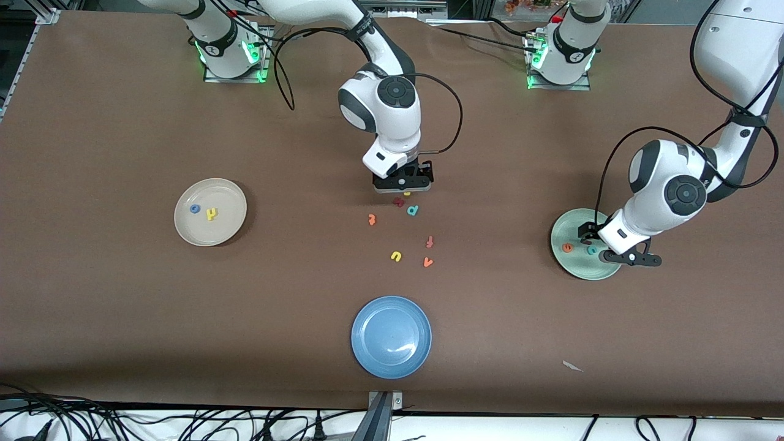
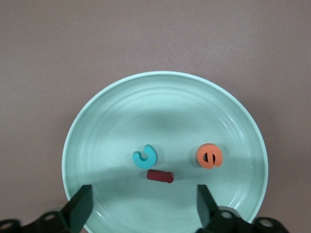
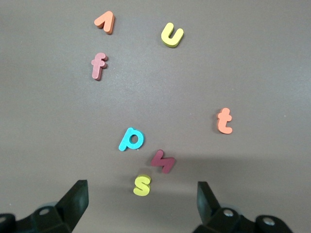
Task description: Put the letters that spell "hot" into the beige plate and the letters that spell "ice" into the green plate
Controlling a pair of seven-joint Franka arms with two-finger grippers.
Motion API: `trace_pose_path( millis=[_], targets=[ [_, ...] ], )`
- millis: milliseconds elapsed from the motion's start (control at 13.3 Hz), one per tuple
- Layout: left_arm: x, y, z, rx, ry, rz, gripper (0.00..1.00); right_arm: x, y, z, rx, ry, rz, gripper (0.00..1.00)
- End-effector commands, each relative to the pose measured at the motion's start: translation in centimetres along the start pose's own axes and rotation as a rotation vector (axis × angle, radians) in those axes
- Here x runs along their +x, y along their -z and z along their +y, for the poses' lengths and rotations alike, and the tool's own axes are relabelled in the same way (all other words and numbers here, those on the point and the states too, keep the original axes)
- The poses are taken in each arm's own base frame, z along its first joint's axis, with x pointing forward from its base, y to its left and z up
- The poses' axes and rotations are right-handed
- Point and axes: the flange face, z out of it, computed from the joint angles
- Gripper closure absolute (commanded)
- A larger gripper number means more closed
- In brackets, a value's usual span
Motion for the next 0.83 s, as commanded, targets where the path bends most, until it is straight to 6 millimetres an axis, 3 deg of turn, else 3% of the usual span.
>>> trace_pose_path(
  millis=[0,753],
  targets=[
    [-0.1,1.7,-0.1,0.041,-0.03,0.015,0.0,-0.1,1.3,-0.1,-0.005,0.003,0.014,0.01],
    [0.2,3.0,0.8,0.035,-0.034,0.012,0.0,-0.1,1.6,0.0,-0.013,0.002,0.006,0.01]
  ],
)
